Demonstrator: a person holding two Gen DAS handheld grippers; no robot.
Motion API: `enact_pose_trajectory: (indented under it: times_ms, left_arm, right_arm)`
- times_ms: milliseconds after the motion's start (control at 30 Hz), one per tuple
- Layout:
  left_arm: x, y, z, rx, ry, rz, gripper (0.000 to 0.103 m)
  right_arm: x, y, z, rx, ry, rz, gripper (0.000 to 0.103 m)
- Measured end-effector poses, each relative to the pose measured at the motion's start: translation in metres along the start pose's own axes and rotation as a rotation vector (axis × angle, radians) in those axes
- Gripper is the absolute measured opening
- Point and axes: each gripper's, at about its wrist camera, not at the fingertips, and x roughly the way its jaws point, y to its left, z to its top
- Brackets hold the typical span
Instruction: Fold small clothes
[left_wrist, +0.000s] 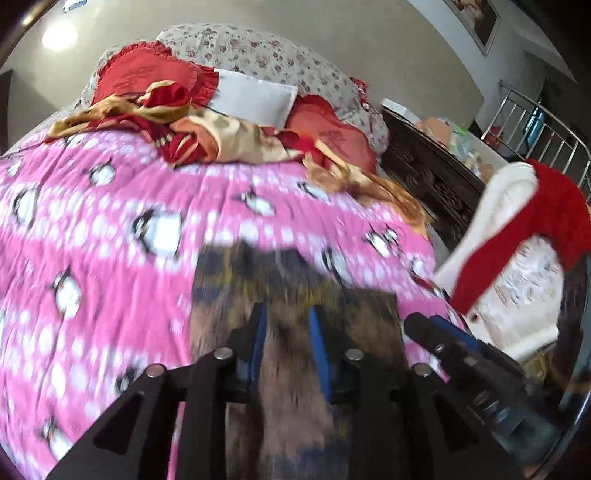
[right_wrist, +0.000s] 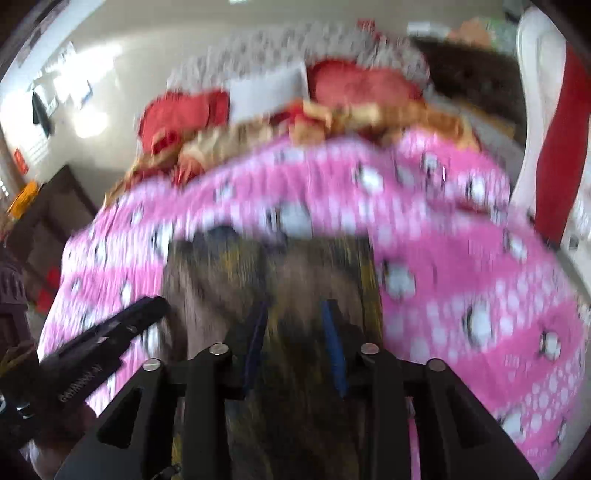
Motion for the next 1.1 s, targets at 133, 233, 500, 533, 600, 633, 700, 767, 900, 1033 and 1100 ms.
enact_pose_trajectory:
  times_ms: [133,233,500,533,600,633,700,767,900,1033,1100]
  left_arm:
    - [0.050,0.005,-0.001,0.024,0.062,0.085,0.035]
    - [0.062,0.006,-0.006,0.047,0.044,0.083,0.045]
    - [-0.008,0.027,-0.005,0.142,0.056,-0.030,0.088]
    - [-0.016,0.035,-0.010,0.146,0.057,-0.045,0.090]
    - [-0.020,0.058,-0.032,0.111,0.130,-0.111,0.090]
    - [-0.018,0.063,-0.039,0.088,0.156,-0.132,0.090]
    - [-0.010,0.074,-0.061,0.009,0.236,-0.223,0.089]
    - [-0.004,0.069,-0.074,-0.011,0.267,-0.296,0.089]
    - [0.005,0.056,-0.068,-0.044,0.315,-0.386,0.090]
    - [0.013,0.056,-0.060,-0.070,0.342,-0.413,0.090]
    - [0.012,0.062,-0.060,-0.088,0.331,-0.419,0.083]
  right_arm:
    - [0.063,-0.007,-0.002,0.008,0.038,-0.059,0.040]
    - [0.082,-0.030,-0.013,0.084,0.053,0.016,0.041]
    - [0.045,-0.053,-0.009,0.109,0.030,0.126,0.046]
    - [0.032,-0.062,-0.010,0.103,0.015,0.173,0.048]
    - [0.016,-0.078,-0.017,0.084,0.018,0.235,0.065]
    - [0.010,-0.087,-0.024,0.083,0.028,0.267,0.066]
    - [0.005,-0.102,-0.039,0.101,0.051,0.329,0.066]
    - [0.005,-0.113,-0.054,0.113,0.082,0.382,0.066]
    - [0.011,-0.130,-0.075,0.181,0.111,0.481,0.066]
    - [0.026,-0.139,-0.084,0.324,0.123,0.664,0.067]
    - [0.037,-0.135,-0.086,0.341,0.142,0.706,0.067]
